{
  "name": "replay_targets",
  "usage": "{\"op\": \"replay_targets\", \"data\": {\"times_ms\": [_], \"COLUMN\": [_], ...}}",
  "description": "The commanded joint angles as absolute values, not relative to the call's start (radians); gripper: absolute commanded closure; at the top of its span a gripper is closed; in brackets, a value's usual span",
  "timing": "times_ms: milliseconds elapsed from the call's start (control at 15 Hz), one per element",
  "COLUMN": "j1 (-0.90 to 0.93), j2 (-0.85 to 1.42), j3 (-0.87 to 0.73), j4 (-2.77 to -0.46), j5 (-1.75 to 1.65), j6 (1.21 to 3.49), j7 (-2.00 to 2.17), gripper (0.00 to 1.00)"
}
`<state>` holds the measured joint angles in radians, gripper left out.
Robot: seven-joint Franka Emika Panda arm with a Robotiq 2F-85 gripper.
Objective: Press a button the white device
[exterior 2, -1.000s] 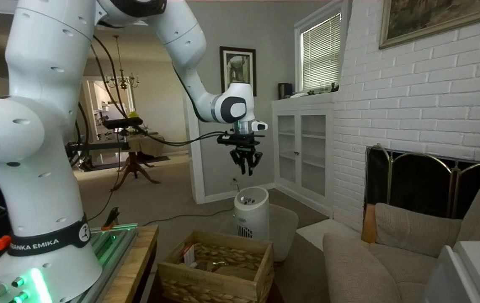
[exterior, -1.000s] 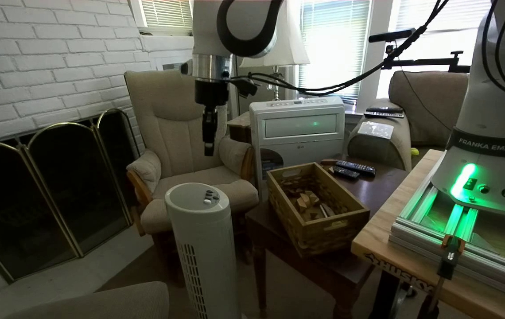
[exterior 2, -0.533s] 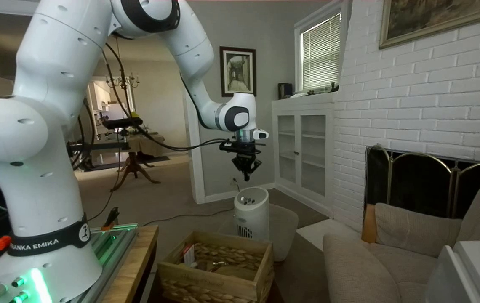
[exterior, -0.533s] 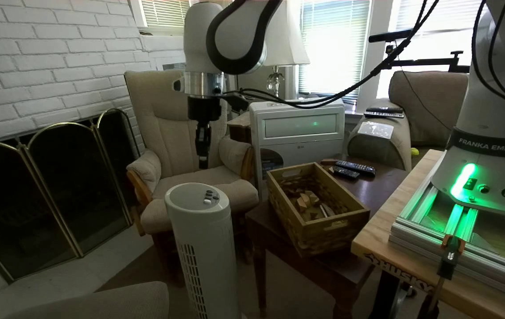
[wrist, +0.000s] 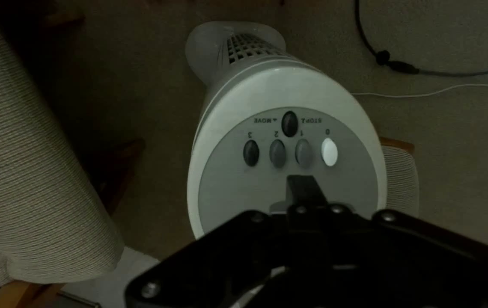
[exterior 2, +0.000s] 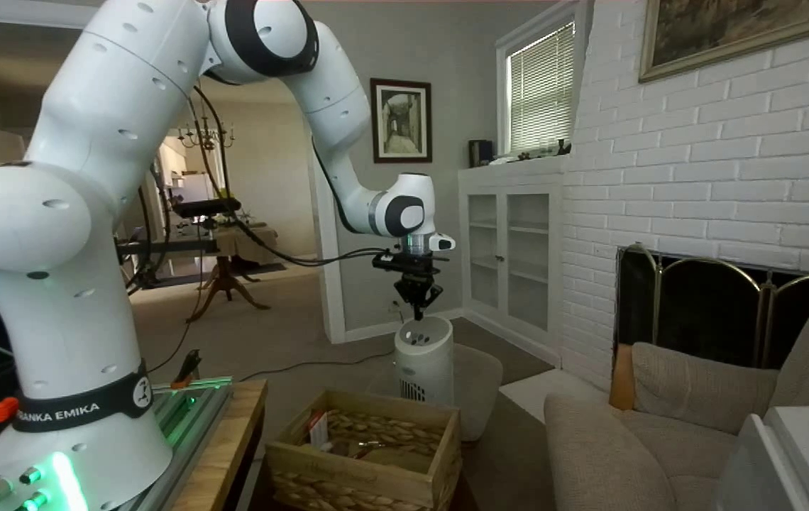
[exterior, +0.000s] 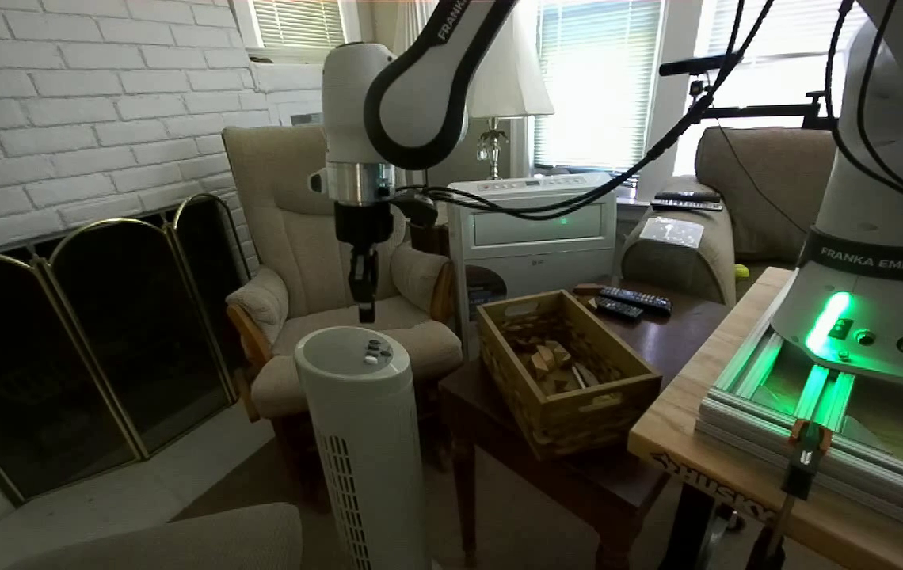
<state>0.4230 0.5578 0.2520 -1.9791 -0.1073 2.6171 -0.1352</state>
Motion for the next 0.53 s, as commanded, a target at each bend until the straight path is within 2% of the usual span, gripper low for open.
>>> {"op": "replay_targets", "data": {"times_ms": [0, 467], "j1": [0.463, 0.478], "j2": [0.611, 0.642], "j3": [0.215, 0.205], "j4": [-1.933, -1.907], "j5": [-0.165, -0.169], "j6": [2.614, 2.608], "j7": [-0.058, -0.044], "gripper": [1.0, 1.0]}}
